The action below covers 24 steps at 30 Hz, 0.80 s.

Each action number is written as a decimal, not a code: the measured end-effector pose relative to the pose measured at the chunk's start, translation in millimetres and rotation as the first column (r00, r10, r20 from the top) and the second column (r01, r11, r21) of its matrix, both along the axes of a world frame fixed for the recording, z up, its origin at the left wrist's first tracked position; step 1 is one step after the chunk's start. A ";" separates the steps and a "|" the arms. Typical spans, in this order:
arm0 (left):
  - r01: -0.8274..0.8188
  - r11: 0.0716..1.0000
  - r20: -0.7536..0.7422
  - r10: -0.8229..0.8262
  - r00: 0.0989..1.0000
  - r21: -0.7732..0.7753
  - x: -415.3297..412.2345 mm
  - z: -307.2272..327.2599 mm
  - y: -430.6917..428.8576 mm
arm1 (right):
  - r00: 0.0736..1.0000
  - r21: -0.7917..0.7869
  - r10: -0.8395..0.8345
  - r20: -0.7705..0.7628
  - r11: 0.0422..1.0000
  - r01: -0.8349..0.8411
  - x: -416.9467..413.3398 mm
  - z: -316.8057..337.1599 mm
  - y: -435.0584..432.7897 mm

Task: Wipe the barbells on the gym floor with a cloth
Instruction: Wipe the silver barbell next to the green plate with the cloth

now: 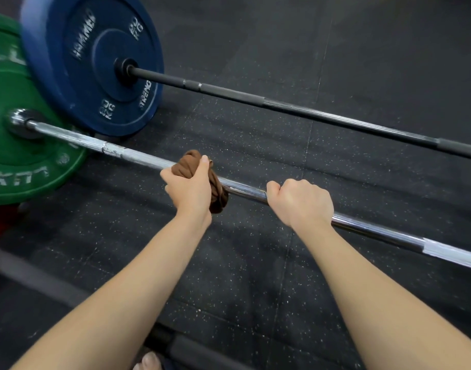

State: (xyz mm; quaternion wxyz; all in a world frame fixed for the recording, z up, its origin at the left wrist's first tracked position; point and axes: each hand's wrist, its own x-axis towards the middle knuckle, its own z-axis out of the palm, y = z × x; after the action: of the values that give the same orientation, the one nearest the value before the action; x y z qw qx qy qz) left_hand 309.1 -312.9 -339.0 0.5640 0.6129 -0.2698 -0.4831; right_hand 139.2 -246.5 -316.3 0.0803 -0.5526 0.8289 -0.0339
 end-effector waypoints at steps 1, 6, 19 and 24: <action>0.008 1.000 0.032 -0.007 0.999 -0.025 -1.3 -2.1 4.9 | 1.000 -0.001 -0.004 0.004 1.000 0.004 -0.1 -0.3 0.1; -0.003 0.995 0.049 0.008 0.999 -0.095 -2.1 -9.2 16.0 | 1.000 -0.032 0.013 -0.003 0.999 -0.013 -0.3 -2.8 1.3; -0.001 0.998 0.064 0.005 0.998 -0.065 -0.2 -7.6 11.1 | 0.969 0.149 0.211 0.127 0.962 -0.229 50.8 12.9 -47.8; -0.009 0.999 -0.006 0.008 1.000 -0.031 11.6 -5.9 -0.1 | 0.969 0.133 0.187 0.159 0.969 -0.209 70.3 -1.2 -65.3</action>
State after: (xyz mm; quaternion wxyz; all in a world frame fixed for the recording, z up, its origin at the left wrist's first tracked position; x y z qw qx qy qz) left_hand 320.7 -313.0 -344.9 0.5761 0.6041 -0.2730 -0.4781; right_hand 209.6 -311.8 -317.5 0.1843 -0.6212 0.7617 -0.0038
